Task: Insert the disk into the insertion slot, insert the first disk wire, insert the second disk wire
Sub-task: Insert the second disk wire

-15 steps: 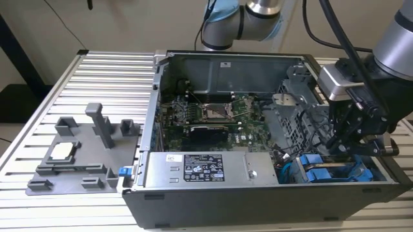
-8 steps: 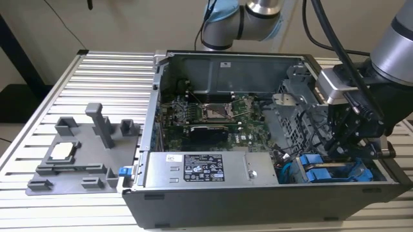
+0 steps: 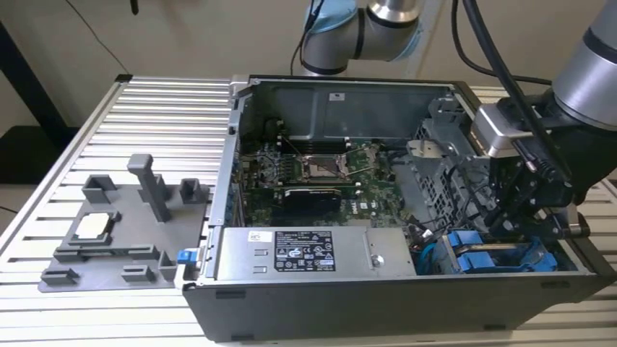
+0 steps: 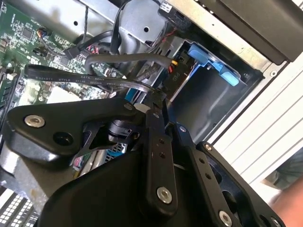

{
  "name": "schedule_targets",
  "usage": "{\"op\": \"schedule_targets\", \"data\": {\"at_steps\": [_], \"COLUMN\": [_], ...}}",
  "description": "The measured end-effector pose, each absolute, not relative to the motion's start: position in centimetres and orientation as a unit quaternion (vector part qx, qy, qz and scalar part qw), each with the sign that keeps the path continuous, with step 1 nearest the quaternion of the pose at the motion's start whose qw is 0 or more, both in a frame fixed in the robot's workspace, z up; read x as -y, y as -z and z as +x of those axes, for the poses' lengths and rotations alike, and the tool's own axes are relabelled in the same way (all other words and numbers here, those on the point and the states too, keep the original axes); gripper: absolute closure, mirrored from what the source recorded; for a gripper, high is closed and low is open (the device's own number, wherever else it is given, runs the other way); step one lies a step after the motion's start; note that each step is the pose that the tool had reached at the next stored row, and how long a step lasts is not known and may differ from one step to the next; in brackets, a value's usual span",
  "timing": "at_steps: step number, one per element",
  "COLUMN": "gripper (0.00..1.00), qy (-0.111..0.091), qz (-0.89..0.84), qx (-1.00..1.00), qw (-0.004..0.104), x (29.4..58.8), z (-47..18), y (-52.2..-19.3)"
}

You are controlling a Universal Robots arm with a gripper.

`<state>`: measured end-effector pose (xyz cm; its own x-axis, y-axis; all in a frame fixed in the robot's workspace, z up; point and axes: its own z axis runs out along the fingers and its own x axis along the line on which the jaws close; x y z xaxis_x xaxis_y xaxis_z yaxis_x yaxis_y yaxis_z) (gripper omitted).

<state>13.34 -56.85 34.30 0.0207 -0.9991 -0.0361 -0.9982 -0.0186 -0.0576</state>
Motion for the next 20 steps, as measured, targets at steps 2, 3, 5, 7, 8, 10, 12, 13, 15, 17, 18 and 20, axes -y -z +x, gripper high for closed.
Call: {"op": "schedule_targets", "data": {"at_steps": [2,3,5,7,8,10,12,13,15,17,18,20], "gripper": [0.84,0.84,0.84,0.84,0.84,0.84,0.84,0.84,0.84,0.84,0.84,0.84], "qy": [0.007,0.007,0.007,0.007,0.007,0.007,0.007,0.007,0.007,0.007,0.007,0.007], "qz": [-0.714,-0.714,-0.713,-0.713,-0.713,-0.712,-0.711,-0.71,-0.71,-0.709,-0.709,-0.709], "qx": [-0.7,-0.7,-0.7,-0.7,-0.701,-0.702,-0.703,-0.703,-0.704,-0.704,-0.704,-0.704], "qw": [0.033,0.034,0.034,0.034,0.034,0.034,0.034,0.034,0.034,0.034,0.034,0.033], "x": [56.85,56.85,56.85,56.85,56.85,56.85,56.85,56.85,56.85,56.85,56.85,56.85], "z": [13.4,13.43,13.43,13.44,13.44,13.44,13.44,13.44,13.44,13.44,13.44,13.44], "y": [-34.26,-34.24,-34.18,-34.14,-34.11,-34.0,-33.98,-33.96,-33.88,-33.75,-33.68,-33.61]}}
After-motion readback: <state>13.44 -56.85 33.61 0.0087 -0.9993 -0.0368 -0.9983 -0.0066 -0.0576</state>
